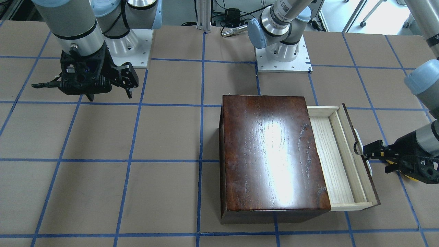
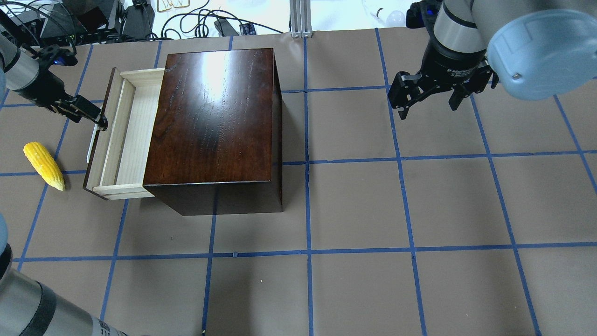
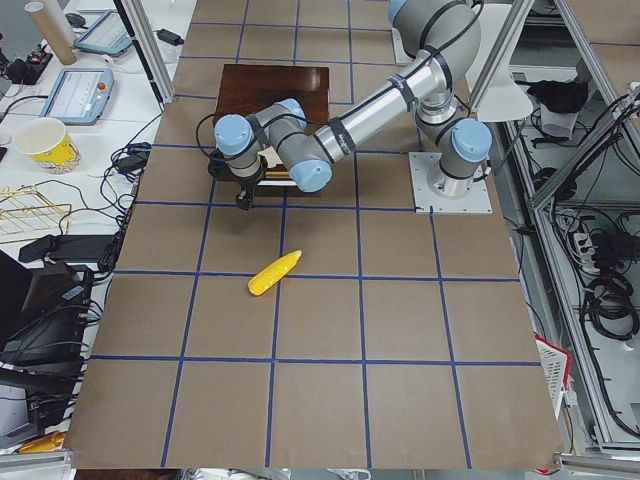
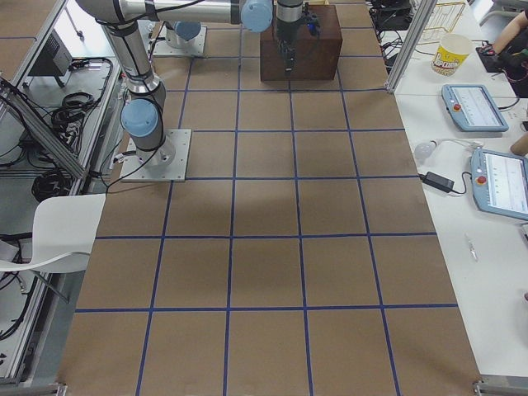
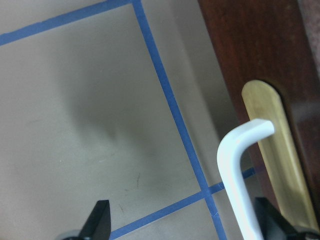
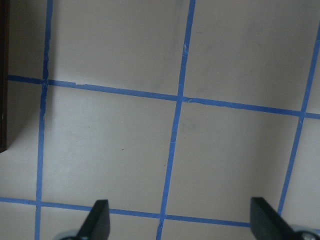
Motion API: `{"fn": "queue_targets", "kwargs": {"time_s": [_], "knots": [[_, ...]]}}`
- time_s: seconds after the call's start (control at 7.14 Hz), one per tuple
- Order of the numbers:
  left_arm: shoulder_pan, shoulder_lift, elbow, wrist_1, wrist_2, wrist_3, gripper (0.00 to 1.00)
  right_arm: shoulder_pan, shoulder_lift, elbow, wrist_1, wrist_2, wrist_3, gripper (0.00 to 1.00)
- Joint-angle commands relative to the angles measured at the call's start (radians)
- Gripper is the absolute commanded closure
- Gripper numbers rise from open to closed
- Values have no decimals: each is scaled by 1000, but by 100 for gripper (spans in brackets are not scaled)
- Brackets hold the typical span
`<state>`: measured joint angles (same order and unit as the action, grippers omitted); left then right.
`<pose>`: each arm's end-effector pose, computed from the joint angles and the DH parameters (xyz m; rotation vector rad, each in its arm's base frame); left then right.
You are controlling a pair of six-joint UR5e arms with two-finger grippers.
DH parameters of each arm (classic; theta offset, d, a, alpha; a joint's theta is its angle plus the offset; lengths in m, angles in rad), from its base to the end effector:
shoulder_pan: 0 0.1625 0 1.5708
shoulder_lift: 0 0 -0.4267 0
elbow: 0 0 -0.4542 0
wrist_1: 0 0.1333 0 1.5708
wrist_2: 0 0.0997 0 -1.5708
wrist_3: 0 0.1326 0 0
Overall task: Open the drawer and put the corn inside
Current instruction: 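Release the handle and move the left gripper above the yellow corn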
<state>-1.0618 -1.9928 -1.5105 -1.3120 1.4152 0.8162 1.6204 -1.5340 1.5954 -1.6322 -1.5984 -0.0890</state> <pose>0.1996 -0.6734 0.2505 -0.4405 -2.9228 0.0217 0.1577 -0.5616 0.4285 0.2156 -3.1065 -0.0008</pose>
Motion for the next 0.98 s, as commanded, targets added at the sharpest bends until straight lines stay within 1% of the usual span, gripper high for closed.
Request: {"fn": "queue_targets", "kwargs": {"time_s": [0.0, 0.14, 0.28, 0.42, 0.56, 0.7, 0.84], "knots": [[-6, 38, 1, -15, -2, -64, 0, 1, 0, 0, 0, 0, 0, 0], [8, 54, 9, -18, 4, -78, 0, 1, 0, 0, 0, 0, 0, 0], [23, 57, 50, -56, 7, -136, 0, 1, 0, 0, 0, 0, 0, 0], [45, 48, 112, -106, 10, -144, 0, -2, 0, 0, 0, 0, 0, 0], [81, 28, 157, -113, 36, -156, 0, 1, 0, 0, 0, 0, 0, 0], [112, 19, 161, -99, 68, -261, 0, 1, 0, 0, 0, 0, 0, 0], [134, 5, 161, -98, 82, -308, 0, 1, 0, 0, 0, 0, 0, 0]]}}
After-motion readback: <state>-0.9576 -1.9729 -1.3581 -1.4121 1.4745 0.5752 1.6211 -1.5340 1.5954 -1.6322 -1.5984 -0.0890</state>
